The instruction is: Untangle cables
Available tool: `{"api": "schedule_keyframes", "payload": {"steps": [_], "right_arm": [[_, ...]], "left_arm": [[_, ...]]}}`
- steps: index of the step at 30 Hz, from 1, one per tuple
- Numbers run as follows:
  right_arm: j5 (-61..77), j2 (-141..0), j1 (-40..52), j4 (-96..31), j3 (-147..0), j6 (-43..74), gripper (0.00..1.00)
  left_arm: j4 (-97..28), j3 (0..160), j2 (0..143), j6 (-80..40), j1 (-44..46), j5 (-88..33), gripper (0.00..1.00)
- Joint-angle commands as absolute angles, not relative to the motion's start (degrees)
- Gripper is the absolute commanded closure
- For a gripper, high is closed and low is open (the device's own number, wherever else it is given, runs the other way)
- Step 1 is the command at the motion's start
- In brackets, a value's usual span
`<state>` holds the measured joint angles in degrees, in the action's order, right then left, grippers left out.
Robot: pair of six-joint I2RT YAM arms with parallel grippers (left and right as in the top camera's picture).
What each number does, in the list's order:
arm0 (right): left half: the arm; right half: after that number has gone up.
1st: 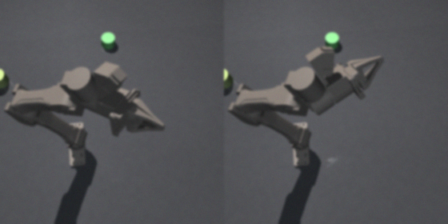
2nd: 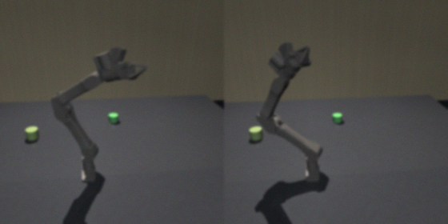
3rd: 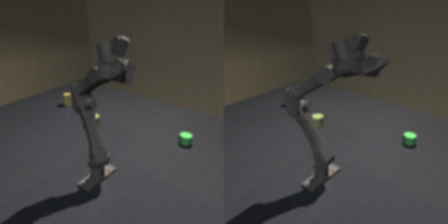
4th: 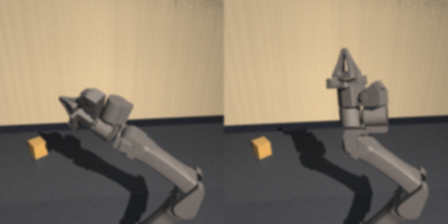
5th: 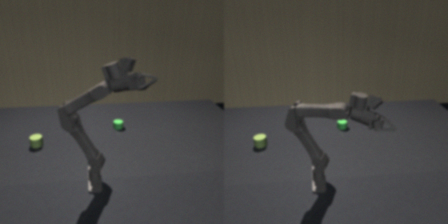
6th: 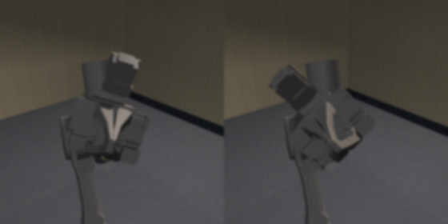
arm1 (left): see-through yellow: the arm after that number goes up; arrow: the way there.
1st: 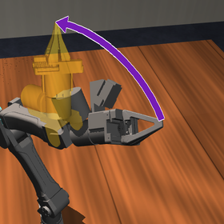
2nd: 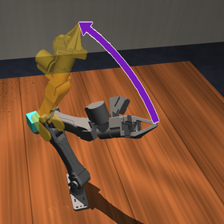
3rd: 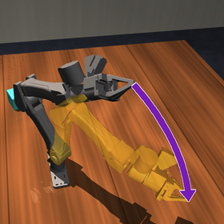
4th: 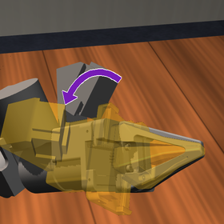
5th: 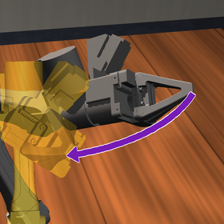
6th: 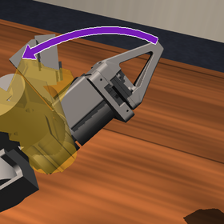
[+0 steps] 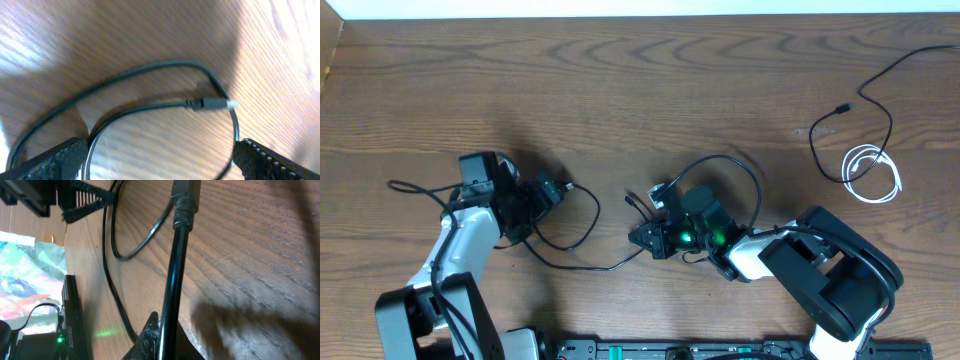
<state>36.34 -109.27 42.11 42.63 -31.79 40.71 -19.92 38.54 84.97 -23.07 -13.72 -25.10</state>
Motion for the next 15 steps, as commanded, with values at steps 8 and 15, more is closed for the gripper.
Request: {"api": "schedule_keyframes", "payload": {"steps": [8,15], "right_arm": [[35.9,-109.4,42.0,42.6,-31.7,39.6,0.99],[35.9,-109.4,42.0,42.6,-31.7,39.6,0.99]], "left_arm": [[-24.5,37.6,72.0,-22.3,-17.8,-24.6,0.01],[-31.8,37.6,70.6,-22.3,-17.8,-14.3,0.01]]}}
